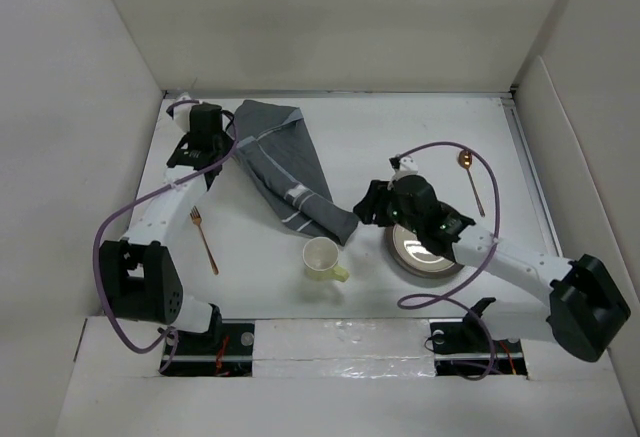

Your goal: Set the dinner table for one person

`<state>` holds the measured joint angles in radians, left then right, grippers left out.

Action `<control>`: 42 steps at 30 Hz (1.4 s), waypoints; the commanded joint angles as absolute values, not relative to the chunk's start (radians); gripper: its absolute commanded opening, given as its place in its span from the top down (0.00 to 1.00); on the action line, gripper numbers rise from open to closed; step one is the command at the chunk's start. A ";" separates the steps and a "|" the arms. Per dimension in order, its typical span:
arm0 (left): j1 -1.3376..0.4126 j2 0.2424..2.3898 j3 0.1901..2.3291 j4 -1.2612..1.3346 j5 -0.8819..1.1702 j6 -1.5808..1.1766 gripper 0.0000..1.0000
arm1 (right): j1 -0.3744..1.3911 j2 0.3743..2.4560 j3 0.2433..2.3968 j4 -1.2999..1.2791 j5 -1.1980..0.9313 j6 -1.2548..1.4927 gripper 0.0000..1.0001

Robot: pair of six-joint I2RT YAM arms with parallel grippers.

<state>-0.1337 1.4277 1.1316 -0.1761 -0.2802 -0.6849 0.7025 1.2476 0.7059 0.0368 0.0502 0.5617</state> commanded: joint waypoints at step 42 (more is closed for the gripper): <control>-0.132 1.324 1.124 -0.143 -0.261 -0.601 1.00 | 0.713 1.445 0.554 0.492 0.244 0.999 1.00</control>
